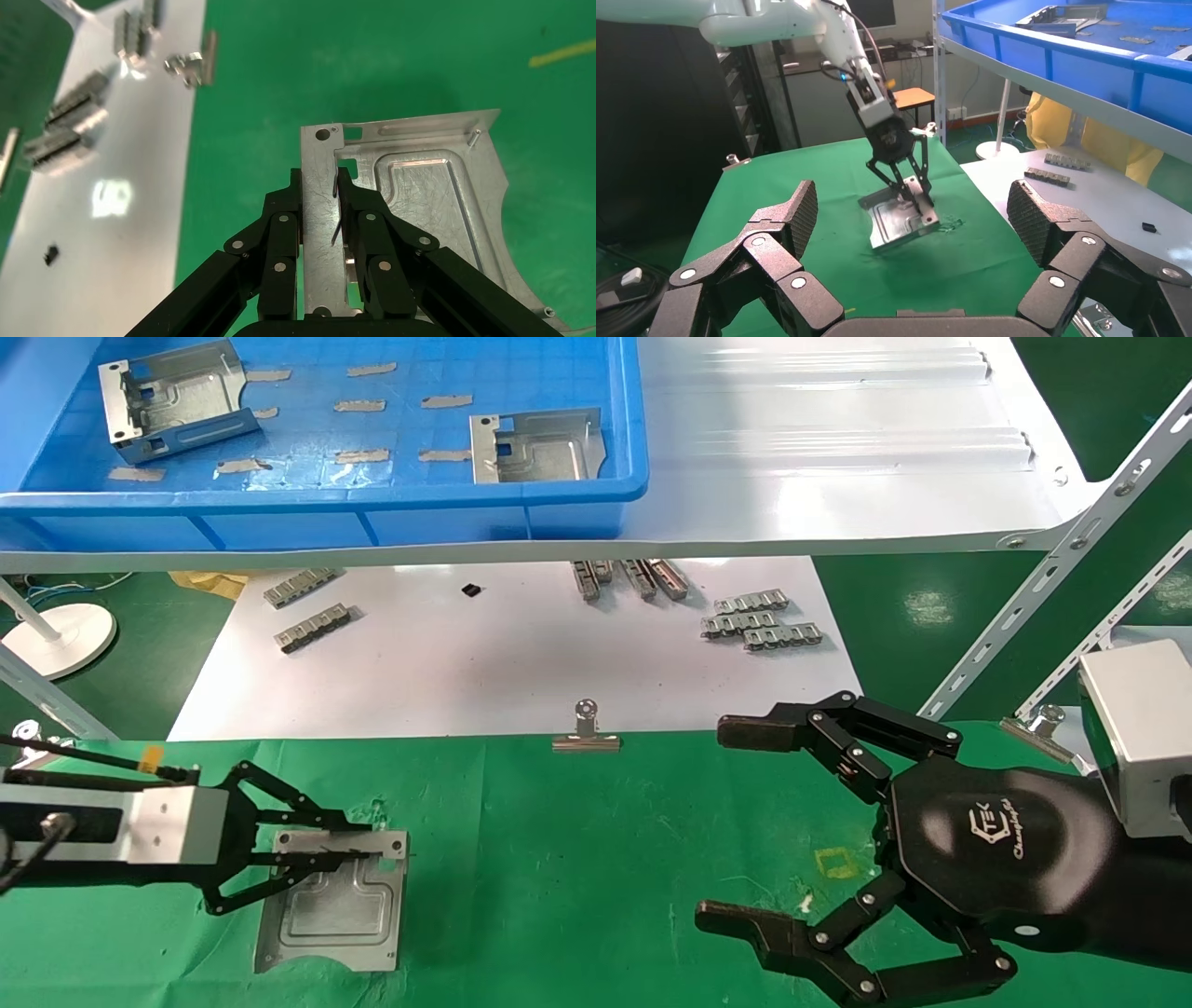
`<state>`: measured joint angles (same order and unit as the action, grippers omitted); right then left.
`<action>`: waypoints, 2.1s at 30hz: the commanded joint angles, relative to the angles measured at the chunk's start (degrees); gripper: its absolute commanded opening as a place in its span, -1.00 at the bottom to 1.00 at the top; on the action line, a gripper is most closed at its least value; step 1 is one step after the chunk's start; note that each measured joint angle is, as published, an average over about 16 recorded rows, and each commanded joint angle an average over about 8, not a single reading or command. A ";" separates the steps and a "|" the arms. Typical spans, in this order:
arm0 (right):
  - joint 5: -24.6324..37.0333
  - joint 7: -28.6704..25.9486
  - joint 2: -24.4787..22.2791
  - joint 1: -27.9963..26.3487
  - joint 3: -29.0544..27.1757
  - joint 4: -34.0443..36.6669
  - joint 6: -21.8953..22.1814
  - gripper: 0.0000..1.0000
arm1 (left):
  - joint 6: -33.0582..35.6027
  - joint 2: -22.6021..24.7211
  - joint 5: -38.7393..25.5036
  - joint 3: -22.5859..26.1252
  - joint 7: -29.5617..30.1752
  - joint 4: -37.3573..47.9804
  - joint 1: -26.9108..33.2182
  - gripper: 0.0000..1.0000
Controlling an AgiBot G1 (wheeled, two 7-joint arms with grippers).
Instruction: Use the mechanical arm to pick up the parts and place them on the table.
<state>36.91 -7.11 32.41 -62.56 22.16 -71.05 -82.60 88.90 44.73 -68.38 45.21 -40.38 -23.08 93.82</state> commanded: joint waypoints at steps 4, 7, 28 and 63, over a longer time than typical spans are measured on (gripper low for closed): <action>0.00 0.00 0.00 0.00 0.00 0.00 0.00 1.00 | -1.76 1.92 -2.02 1.40 -5.04 4.76 0.51 1.00; 0.00 0.00 0.00 0.00 0.00 0.00 0.00 1.00 | -2.27 2.81 -2.77 1.72 -7.71 7.07 1.11 1.00; -0.01 0.00 0.00 0.01 0.00 0.01 0.01 1.00 | 3.19 0.43 6.44 0.32 1.78 12.15 -0.23 1.00; -0.01 0.01 -0.01 0.01 0.00 0.01 0.02 1.00 | 0.79 -3.40 14.03 -10.75 20.08 -11.41 -12.29 1.00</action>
<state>36.90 -7.10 32.40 -62.54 22.16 -71.04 -82.58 89.70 41.34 -54.36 34.48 -20.33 -34.45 81.55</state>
